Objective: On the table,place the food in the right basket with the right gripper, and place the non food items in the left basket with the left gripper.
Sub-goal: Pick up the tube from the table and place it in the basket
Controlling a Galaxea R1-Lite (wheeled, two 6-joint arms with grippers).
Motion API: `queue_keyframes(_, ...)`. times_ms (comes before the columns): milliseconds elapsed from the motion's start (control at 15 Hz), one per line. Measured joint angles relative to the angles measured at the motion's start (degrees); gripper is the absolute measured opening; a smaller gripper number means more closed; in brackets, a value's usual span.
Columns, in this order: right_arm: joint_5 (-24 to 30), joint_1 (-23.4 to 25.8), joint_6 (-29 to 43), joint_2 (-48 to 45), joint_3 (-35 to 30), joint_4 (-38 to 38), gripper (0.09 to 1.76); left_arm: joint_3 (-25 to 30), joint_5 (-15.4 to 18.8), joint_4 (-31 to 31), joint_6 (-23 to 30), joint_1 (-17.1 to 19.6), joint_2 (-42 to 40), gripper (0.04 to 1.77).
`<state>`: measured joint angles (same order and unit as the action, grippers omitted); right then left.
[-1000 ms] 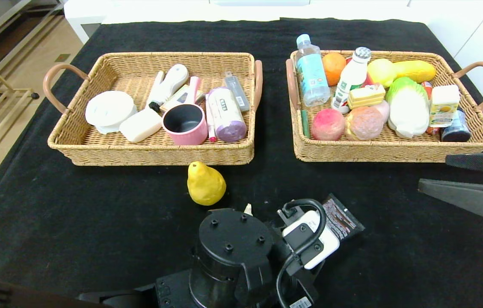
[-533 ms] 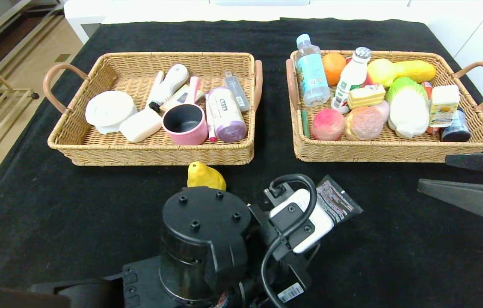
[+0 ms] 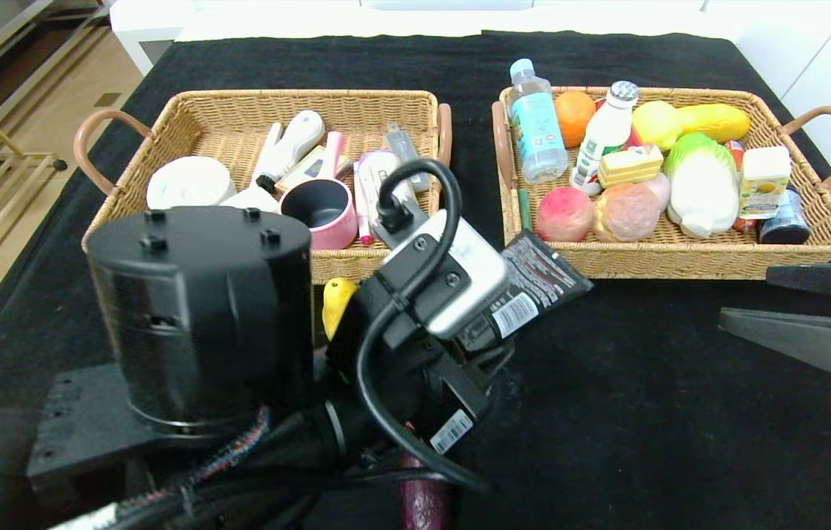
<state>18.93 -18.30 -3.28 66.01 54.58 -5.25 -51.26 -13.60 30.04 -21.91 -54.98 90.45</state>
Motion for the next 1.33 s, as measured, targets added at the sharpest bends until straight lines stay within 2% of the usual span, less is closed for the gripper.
queue_keyframes(200, 0.02, 0.05, 0.0, 0.0, 0.0, 0.0, 1.71, -3.41, 0.6, -4.0, -0.77, 4.33, -3.0, 0.89)
queue_keyframes(467, -0.05, 0.06, 0.0, 0.0, 0.0, 0.0, 1.71, -8.74, 2.41, -8.72, -0.8, 12.62, -5.36, 0.89)
queue_keyframes(800, -0.09, 0.13, 0.06, 0.0, 0.07, 0.02, 1.71, -12.61, 5.95, -9.29, -0.67, 24.06, -4.88, 0.89)
queue_keyframes(1000, -0.13, 0.13, 0.06, 0.0, 0.1, 0.02, 1.71, -13.86, 9.28, -9.31, -0.59, 30.62, -3.5, 0.89)
queue_keyframes(1333, -0.17, 0.22, 0.09, 0.22, 0.1, 0.0, 1.71, -16.19, 13.65, -9.35, -0.28, 38.91, -1.04, 0.89)
